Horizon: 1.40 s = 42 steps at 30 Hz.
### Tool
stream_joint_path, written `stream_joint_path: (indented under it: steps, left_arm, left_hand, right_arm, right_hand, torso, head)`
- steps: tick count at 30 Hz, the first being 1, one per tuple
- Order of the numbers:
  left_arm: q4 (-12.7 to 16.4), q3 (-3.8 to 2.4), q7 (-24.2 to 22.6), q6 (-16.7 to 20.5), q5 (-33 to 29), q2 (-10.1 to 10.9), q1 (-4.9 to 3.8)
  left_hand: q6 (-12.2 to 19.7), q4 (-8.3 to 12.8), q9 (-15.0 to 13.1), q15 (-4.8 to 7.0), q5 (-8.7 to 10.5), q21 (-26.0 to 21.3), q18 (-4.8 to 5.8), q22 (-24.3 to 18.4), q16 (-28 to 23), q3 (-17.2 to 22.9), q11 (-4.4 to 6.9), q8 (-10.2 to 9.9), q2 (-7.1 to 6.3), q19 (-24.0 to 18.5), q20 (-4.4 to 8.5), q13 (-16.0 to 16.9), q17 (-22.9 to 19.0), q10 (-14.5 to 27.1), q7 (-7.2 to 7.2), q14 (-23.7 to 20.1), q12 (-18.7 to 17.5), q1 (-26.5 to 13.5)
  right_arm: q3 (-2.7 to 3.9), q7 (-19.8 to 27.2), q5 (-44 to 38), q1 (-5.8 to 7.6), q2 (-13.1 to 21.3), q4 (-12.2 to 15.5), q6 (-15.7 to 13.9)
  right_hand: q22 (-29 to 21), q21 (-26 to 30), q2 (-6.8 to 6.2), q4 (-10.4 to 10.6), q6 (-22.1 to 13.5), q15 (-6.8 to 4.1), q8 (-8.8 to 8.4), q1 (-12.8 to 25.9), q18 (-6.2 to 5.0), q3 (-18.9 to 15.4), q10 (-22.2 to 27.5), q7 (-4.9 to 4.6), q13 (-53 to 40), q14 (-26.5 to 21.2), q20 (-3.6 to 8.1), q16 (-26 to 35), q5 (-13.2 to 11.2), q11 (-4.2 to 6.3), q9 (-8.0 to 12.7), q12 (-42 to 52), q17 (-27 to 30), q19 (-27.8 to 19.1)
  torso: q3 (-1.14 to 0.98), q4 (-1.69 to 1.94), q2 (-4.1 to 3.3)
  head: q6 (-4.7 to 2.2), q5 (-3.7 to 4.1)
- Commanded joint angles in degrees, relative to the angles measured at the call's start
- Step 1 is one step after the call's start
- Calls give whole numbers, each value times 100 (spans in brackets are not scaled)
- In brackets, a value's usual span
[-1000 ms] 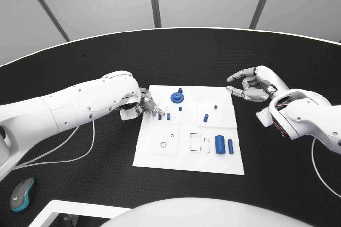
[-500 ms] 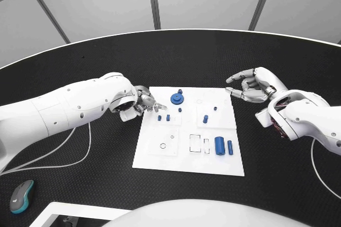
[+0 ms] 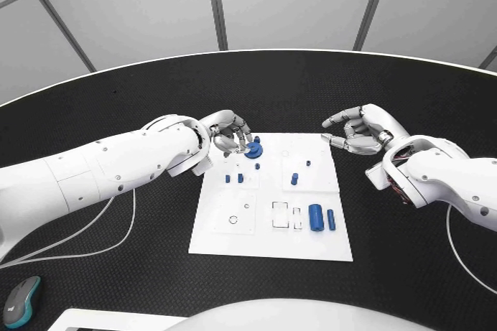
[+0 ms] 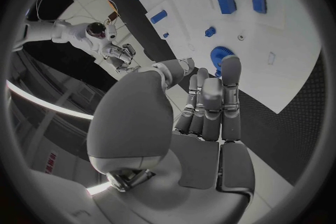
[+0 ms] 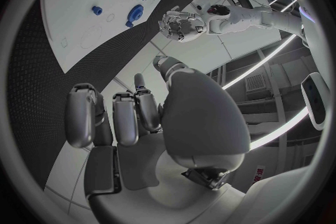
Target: Assemble the parts on the task board
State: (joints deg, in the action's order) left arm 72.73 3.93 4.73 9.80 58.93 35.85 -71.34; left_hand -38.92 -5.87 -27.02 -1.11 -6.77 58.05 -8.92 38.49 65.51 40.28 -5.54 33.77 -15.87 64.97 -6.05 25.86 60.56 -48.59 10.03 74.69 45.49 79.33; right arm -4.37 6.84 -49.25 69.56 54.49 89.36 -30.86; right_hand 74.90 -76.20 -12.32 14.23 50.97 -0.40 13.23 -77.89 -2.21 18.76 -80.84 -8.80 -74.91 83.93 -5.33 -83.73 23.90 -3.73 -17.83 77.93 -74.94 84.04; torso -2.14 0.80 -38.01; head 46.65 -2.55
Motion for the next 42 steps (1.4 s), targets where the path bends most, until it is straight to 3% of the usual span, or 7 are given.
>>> stream_joint_path:
  steps: [1, 3, 12, 22, 27, 33, 42]
  left_arm:
    - [-36, 0, -220, 44, 604, -88, 10]
    - [-76, 1, -261, 38, 892, -152, 20]
    - [-324, 1, -203, -267, 1917, -427, 65]
    - [-578, 1, -133, -417, 2163, -626, 146]
    - [-653, 1, -165, -454, 2183, -695, 174]
    - [-686, 7, -174, -445, 2405, -740, 187]
    - [-706, 38, -169, -544, 2557, -775, 191]
  left_hand:
    - [-22, 96, 84, -23, 33, -12, -111, -2, -34, -84, -29, -82, -44, -21, -15, -154, -101, 59, 24, -23, -161, -87]
    - [-40, 170, 137, -40, 19, -47, -121, -53, -68, -137, -54, -124, -42, -43, -30, -283, -197, 146, 34, -50, -307, -108]
    - [-122, 359, 272, -75, 5, 58, -90, 112, -11, -266, -99, -199, -60, 71, -67, -655, -308, 255, 40, -22, -670, -185]
    - [-271, 435, 366, -56, 6, 230, -51, 337, 94, -304, -73, -242, -37, 214, -57, -872, -338, 186, -12, 45, -860, -235]
    - [-360, 458, 413, -41, 16, 310, -29, 452, 129, -318, -53, -272, -38, 272, -44, -986, -376, 128, -42, 64, -972, -269]
    - [-432, 489, 463, -27, 1, 433, 3, 625, 179, -334, -37, -319, -41, 362, -32, -1087, -403, 30, -60, 97, -1066, -291]
    - [-496, 512, 496, -21, -14, 527, 26, 754, 248, -357, -29, -346, -52, 424, -25, -1162, -389, -37, -71, 138, -1134, -325]
  right_arm:
    - [0, -9, 0, -1, 0, 3, 6]
    - [0, -12, 0, -1, -2, 4, 10]
    - [0, -8, 0, -3, -18, 13, 4]
    - [0, 8, 0, -3, -47, 6, -21]
    - [0, 15, 0, -3, -58, 0, -29]
    - [0, 28, 0, -3, -59, -4, -44]
    - [0, 36, 0, -3, -62, -6, -61]
  right_hand:
    - [530, 11, -35, 26, -6, -38, 22, 12, -94, 19, -5, -4, -379, 388, 41, 8, 26, 0, 9, -19, -648, 118]
    - [530, 11, -35, 26, -6, -38, 22, 12, -94, 19, -5, -4, -379, 388, 41, 8, 26, 0, 9, -19, -648, 118]
    - [533, 7, -33, 21, -2, -39, 25, 4, -93, 24, -10, -3, -385, 389, 42, 6, 27, 1, 8, -13, -652, 120]
    - [533, 7, -33, 21, -2, -39, 25, 4, -93, 24, -10, -3, -385, 389, 42, 6, 27, 1, 8, -13, -652, 120]
    - [523, 22, -34, 17, -1, -39, 27, -3, -96, 27, 1, -3, -372, 385, 42, 16, 27, 2, 8, -27, -639, 115]
    - [517, 30, -34, 15, -1, -39, 27, -4, -98, 29, 12, -4, -359, 385, 42, 16, 27, 1, 8, -41, -639, 112]
    - [517, 30, -34, 15, -1, -39, 27, -4, -98, 29, 12, -4, -359, 385, 42, 16, 27, 1, 8, -41, -639, 112]
  torso:
    - [-1, 3, 0]
    - [-12, -4, -3]
    - [-12, -1, 6]
    - [-8, -12, 4]
    - [-2, 0, 0]
    - [-10, 0, 9]
    - [-10, 5, 3]
  head:
    - [-12, 17]
    - [-22, 17]
    - [-41, 36]
    - [-78, 50]
    - [-88, 75]
    - [-74, 86]
    - [-117, 141]
